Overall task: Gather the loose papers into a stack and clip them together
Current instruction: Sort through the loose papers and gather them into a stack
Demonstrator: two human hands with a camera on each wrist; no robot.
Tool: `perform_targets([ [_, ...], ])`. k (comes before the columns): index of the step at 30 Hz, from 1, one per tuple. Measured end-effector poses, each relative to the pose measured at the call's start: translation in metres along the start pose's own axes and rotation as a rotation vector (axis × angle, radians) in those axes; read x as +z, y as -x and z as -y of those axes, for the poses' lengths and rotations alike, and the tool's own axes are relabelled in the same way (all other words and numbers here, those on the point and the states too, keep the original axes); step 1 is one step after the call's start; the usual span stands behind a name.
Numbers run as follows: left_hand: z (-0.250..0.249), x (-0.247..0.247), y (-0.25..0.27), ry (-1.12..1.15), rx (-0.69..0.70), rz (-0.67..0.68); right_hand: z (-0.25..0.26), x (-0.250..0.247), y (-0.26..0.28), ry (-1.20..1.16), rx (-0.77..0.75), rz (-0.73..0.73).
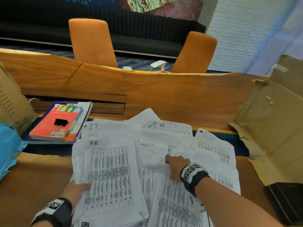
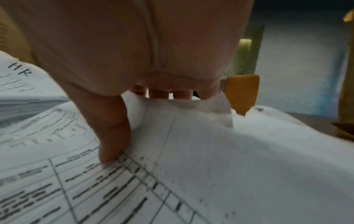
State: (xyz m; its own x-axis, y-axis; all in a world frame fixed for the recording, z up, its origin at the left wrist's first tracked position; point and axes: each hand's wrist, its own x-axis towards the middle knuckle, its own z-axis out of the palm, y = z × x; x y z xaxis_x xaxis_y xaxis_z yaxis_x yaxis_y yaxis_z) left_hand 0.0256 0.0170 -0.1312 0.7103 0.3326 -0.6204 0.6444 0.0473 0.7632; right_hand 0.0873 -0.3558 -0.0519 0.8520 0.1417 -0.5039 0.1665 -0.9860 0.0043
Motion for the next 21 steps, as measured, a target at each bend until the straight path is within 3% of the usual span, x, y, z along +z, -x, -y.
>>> perform_targets([
  [8, -0.002, -0.002, 0.003, -0.032, 0.000, 0.007, 0.007, -0.024, 0.010, -0.101, -0.144, -0.083],
  [12, -0.002, -0.003, 0.003, -0.042, 0.000, 0.011, 0.031, -0.022, 0.002, -0.127, -0.171, 0.059],
  [15, 0.000, -0.004, 0.001, -0.038, 0.000, 0.029, 0.027, -0.028, -0.006, -0.142, -0.073, 0.159],
  [18, 0.001, -0.006, 0.001, -0.043, -0.005, 0.026, 0.016, -0.039, -0.012, 0.044, -0.010, 0.222],
  [21, -0.002, -0.005, 0.004, -0.043, 0.005, 0.038, 0.022, -0.049, -0.007, 0.084, -0.054, 0.248],
])
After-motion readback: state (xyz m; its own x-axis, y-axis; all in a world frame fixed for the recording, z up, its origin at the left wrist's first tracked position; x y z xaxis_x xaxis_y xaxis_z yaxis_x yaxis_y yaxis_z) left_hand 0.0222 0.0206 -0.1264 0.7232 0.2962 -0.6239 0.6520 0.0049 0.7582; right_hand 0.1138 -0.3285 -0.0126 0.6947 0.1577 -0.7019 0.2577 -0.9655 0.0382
